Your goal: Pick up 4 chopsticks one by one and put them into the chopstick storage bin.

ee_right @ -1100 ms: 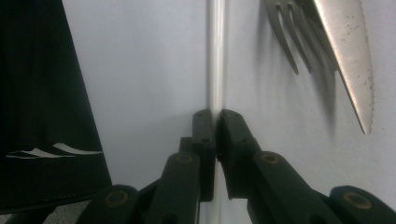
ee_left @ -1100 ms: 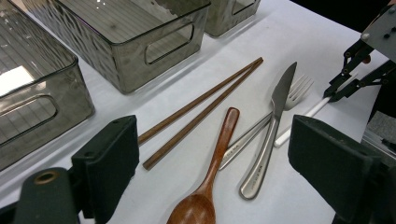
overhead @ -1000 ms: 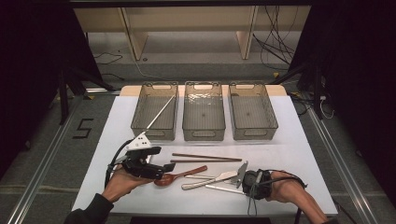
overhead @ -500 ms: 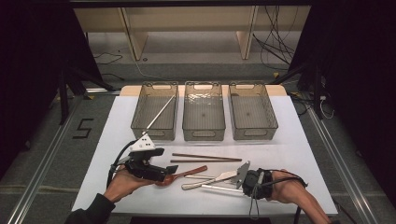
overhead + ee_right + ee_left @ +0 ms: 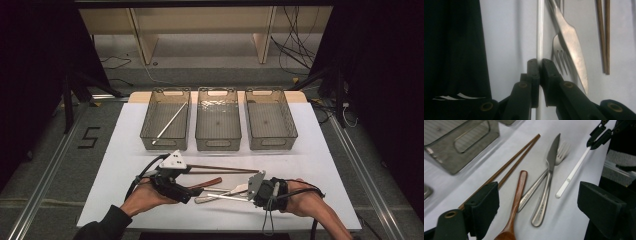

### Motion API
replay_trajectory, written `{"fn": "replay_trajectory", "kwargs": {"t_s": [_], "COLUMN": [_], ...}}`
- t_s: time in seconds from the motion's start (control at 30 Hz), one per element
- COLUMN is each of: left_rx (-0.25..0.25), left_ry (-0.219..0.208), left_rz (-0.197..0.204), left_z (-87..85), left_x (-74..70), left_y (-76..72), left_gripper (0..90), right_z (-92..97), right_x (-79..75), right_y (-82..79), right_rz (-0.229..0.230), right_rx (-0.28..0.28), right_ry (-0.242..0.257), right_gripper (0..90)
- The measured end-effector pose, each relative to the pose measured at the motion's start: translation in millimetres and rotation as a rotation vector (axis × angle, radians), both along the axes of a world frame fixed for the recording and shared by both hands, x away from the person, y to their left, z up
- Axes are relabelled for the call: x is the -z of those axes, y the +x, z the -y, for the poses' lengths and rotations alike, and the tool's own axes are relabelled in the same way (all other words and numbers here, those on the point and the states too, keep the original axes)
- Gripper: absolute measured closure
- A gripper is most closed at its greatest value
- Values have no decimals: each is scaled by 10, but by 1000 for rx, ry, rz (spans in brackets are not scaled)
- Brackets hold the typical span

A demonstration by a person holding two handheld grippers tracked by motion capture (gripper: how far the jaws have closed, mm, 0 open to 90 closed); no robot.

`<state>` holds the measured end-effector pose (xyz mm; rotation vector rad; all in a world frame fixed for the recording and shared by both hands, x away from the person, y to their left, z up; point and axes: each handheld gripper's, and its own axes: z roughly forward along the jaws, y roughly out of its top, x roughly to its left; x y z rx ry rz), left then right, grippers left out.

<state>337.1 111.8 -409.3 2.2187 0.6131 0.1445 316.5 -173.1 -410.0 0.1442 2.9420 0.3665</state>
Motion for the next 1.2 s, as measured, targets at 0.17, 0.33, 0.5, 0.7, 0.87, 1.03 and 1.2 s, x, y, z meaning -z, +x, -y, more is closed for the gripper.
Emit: {"fn": "replay_trajectory", "kwargs": {"t_s": [0.17,0.33,0.5,0.7,0.87,1.03,1.2], "left_rx": [94,151,196,230,251,282,318], "left_ry": [66,111,140,191,212,242,266], "left_rz": [11,13,38,59,63,77,75], "left_z": [166,257,315,349,382,418,462], "left_x": [41,49,60,64,73,108,138], "left_y": [-32,-85,-90,-114,-125,-128,-160], "left_gripper": [195,229,274,311,340,397,478], "right_z": [-76,-125,-160,-194,-230,-256,-287], "right_x": [-50,-73,-91,-101,-105,-110,-116], "right_y": [-22,-29,-40,-51,-68,-77,-99], "right_rz": [17,28,37,43,43,48,48], "right_rx": [-23,-32,-42,-58,-67,-79,-86], "right_ry": [-1,5,6,3,-2,5,3], "right_gripper": [858,858,858,857,858,857,858]}}
